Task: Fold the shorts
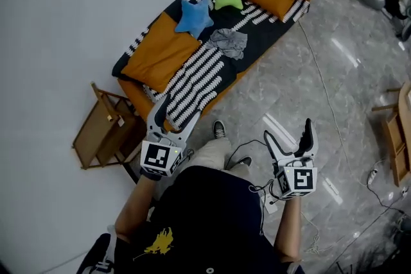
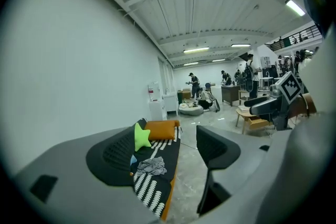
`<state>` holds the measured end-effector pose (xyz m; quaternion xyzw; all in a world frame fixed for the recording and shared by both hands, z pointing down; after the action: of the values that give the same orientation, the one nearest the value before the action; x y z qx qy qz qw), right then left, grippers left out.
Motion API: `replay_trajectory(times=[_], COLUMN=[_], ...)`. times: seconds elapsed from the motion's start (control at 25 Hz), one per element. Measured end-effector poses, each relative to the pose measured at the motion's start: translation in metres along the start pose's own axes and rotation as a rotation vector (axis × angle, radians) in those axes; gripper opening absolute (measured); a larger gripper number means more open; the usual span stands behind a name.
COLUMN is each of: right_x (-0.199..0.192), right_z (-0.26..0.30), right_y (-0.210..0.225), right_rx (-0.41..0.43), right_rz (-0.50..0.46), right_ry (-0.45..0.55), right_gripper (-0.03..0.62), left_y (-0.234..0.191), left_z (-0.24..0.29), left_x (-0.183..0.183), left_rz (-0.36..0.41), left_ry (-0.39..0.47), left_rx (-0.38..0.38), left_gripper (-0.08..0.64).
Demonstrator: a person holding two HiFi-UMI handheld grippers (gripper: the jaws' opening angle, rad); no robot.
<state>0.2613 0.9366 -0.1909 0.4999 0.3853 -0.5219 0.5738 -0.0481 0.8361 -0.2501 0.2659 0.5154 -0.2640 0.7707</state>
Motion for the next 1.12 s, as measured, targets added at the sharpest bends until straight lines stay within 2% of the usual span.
replay_trajectory(times=[0.08,0.24,0.36,0.48,0.68,0.84,0.96,1.12], right_x=[0.009,0.015,0.021,0.031,0.058,0.061,0.054,0.049], right_z=[0.024,0.09,0.144,0.206,0.299,0.343,0.379,0.422], right_y=[-0.007,-0.028,-0.051,-0.08,-0.108,-0.118,-0.118,-0.11], right_rx=[-0.007,-0.007,-0.016,-0.034,-0.095,-0.126,-0.136,-0.119], right_rz=[-0.033,-0.069,-0.069,-0.043,-0.081,-0.125,-0.155,-0.172], right_ry=[0.014,-0.026,-0.069,-0.121,-0.179,-0.212,-0.279,-0.326], right_gripper=[0.598,0.598,0.598,0.598,0.598,0.597,0.588,0.571], left_y=[-0.021,-0.079,-0.136,-0.206,-0.306,-0.351,-0.377,-0.404], left_z=[0.016,0.047,0.065,0.08,0.122,0.143,0.162,0.197], left_x=[-0.005,-0.021,-0.032,-0.043,-0.069,-0.087,-0.096,-0.106], left_rz=[-0.01,-0.07,-0.083,-0.104,-0.114,-0.138,-0.15,-0.219], left_ry=[0.002,0.007,0.007,0.011,-0.007,-0.011,-0.048,-0.104], left_rx=[-0.001,0.023,0.035,0.008,-0.04,-0.068,-0.075,-0.057], left_gripper=[0.359,0.382,0.382,0.382,0.38,0.38,0.38,0.38])
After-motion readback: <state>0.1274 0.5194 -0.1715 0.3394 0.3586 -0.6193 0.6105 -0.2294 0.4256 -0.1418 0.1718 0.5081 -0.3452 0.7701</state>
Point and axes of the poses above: the fingertips, and each gripper's own axes: z forward along the fingers, y to its right, x out of its top, the point moved 7 cm from there along -z, backward along the fingers, and after that the axes turned 7 degrees about -x, right-handed, at the moved point
